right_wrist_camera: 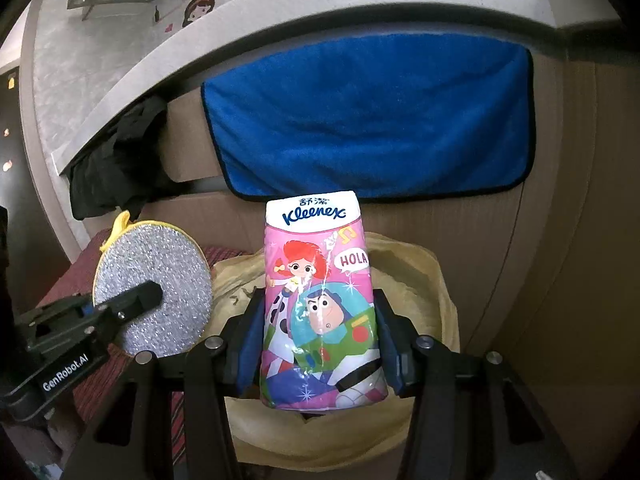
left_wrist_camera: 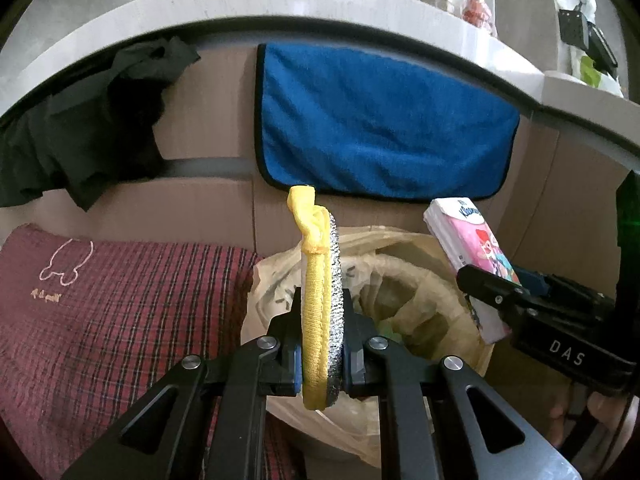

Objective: Collect trash
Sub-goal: 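Carry the sponge and Kleenex pack over the lined bin, then open both grippers to drop the sponge and tissue pack into the bin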

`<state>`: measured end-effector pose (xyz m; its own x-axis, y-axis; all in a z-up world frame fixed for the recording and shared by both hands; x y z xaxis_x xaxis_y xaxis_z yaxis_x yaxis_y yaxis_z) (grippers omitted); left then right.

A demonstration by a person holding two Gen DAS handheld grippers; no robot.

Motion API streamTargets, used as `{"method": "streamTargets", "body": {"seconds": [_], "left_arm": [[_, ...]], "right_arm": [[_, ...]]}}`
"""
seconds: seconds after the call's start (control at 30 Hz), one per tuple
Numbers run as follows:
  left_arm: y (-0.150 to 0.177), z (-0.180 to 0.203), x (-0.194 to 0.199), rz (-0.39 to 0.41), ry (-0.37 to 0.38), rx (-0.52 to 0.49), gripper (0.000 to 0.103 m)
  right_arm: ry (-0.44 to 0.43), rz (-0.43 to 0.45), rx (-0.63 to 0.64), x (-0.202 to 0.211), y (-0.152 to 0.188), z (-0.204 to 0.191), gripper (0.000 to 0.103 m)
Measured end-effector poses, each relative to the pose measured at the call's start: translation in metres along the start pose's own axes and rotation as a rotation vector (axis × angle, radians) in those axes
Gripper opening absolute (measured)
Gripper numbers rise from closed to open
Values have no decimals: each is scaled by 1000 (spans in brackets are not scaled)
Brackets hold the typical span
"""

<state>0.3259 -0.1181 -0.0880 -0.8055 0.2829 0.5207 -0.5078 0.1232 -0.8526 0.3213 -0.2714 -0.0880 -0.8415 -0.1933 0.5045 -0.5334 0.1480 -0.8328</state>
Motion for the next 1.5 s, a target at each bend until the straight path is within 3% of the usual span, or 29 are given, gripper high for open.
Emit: {"method": "streamTargets", "body": {"seconds": [0.47, 0.7, 0.83, 0.9, 1.23, 1.5], "left_arm": [[7, -1, -33, -57, 44, 17, 14], [11, 0, -48, -91, 119, 36, 17], [12, -8, -50, -91, 137, 74, 54], [12, -12, -47, -86, 137, 91, 55], [12, -23, -3, -37, 68, 83, 58], [15, -38, 68, 26, 6, 68, 58]], "right_arm": [[21, -46, -37, -27, 13, 17, 47], [47, -46, -55, -35, 12, 23, 52], [58, -42, -56, -36, 12, 23, 58], [63, -42, -52, -34, 13, 23, 58], [63, -22, -41, -5, 21, 9, 58], [42, 19, 28, 38, 33, -31, 63]]}}
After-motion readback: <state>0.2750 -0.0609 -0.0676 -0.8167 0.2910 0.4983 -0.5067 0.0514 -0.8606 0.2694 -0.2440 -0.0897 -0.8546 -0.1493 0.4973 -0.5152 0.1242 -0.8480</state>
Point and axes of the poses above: each gripper's, at about its wrist camera, not at the fingertips, and x roughly against the way its jaws point, z to its right, y to its underside, the point moved 5 cm from there along -x, roughly the way its jaws point, and after that the axes turned 6 degrees about -x, right-handed, at the moved point
